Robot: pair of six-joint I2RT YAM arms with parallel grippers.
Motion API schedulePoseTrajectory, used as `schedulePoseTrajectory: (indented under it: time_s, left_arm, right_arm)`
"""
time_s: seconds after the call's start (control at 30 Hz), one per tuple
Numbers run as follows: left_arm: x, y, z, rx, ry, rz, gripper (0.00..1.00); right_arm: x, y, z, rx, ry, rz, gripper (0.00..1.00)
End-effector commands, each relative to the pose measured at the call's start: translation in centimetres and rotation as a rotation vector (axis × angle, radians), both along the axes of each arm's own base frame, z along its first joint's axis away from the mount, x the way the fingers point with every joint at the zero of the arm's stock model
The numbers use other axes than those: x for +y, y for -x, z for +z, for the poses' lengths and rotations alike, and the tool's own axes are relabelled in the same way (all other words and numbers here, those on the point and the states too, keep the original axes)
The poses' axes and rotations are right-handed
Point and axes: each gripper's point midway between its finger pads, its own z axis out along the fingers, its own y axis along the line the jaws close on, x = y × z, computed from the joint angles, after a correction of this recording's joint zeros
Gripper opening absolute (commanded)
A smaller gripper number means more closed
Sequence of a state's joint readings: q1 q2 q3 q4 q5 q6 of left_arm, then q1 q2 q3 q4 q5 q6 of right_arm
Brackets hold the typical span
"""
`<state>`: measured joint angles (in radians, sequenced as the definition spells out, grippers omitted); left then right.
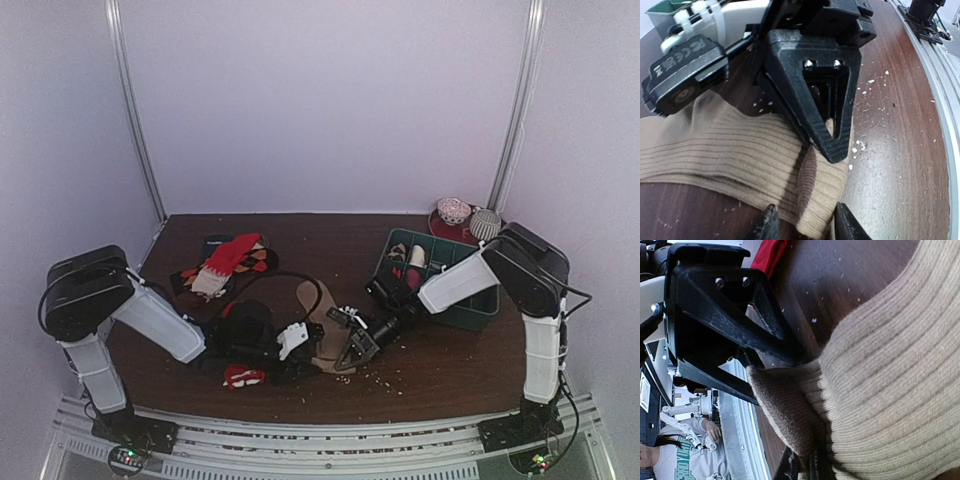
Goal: Roll the socks
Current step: Roll a pair of socks at the center of the board.
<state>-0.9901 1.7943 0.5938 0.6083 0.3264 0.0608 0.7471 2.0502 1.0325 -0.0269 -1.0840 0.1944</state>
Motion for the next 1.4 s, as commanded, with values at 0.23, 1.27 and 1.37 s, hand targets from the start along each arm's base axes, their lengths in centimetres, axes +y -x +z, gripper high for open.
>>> schedulePoseTrajectory:
  time_s: [0.23,1.27,1.37]
  left_arm:
    - [-2.8,0.4,3.4,-0.087,0.135,-0.092,0.38]
    - [-3.0,2.6,-1.7,0.196,0.06,-0.099,0.0]
    - [-2.2,2.9,-3.2,0.337,0.027,-0.045,0.0]
  right_arm:
    - [-4.7,3.3,-6.3,0.154,0.291,-0.006,0.0]
    - [-4.8,2.6,-6.4,0.115,0.312,-0.024,0.09]
    - [-4.2,1.3,-4.8,0.018,0.273,-0.042,0.16]
